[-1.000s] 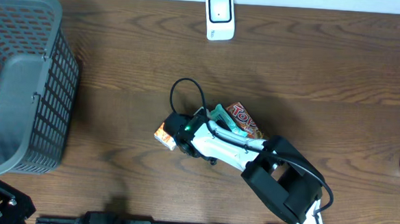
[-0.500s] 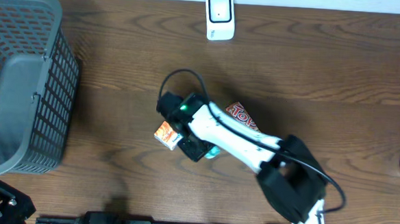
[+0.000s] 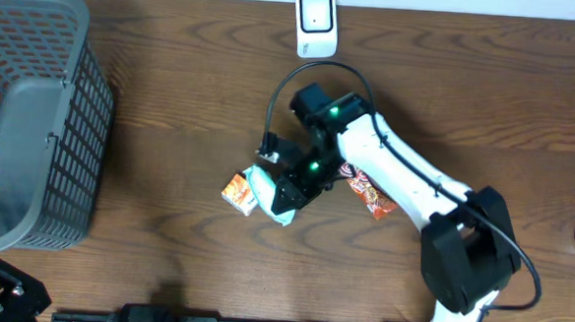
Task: Scan the item barcode
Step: 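Lift the wipes pack off the table with the right gripper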
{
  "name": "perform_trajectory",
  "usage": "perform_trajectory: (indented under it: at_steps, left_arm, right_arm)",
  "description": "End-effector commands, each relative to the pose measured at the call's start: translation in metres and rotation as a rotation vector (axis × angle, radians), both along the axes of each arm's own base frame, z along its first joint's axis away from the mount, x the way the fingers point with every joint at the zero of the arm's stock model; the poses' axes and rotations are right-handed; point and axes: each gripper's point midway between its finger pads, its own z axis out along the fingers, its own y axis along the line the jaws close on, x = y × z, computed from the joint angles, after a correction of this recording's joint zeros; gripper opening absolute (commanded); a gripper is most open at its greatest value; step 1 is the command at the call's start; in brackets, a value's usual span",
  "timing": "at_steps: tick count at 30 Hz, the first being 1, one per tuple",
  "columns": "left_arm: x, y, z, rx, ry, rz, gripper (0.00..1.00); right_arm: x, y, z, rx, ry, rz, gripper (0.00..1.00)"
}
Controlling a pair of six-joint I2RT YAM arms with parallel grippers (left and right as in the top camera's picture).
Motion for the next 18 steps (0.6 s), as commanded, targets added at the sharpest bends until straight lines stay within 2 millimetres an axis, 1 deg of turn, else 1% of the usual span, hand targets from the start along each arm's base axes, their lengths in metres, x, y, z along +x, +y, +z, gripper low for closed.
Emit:
perform_trajectory:
  at_steps: [1, 6, 12, 16, 18]
  left_arm:
    - [-0.003, -0.003, 0.000, 0.002, -0.014, -0.016, 0.98]
    - [-0.003, -0.003, 0.000, 0.002, -0.014, -0.016, 0.98]
    - [-0.003, -0.003, 0.000, 0.002, -0.014, -0.016, 0.98]
    - [-0.003, -0.003, 0.000, 0.002, -0.014, -0.016, 0.98]
    - [-0.003, -0.003, 0.000, 0.002, -0.014, -0.016, 0.98]
  right_arm:
    - [-0.003, 0.007, -0.001, 0.153, 0.115, -0.011, 0.01]
    - [0.006, 0.002, -0.025, 0.135, 0.161, -0.045, 0.01]
    - [0.007, 0.001, -0.054, 0.093, 0.195, -0.047, 0.01]
    - [0.011, -0.016, -0.081, -0.071, 0.161, -0.062, 0.01]
    - [0.013, -0.021, -0.086, -0.119, 0.146, -0.068, 0.01]
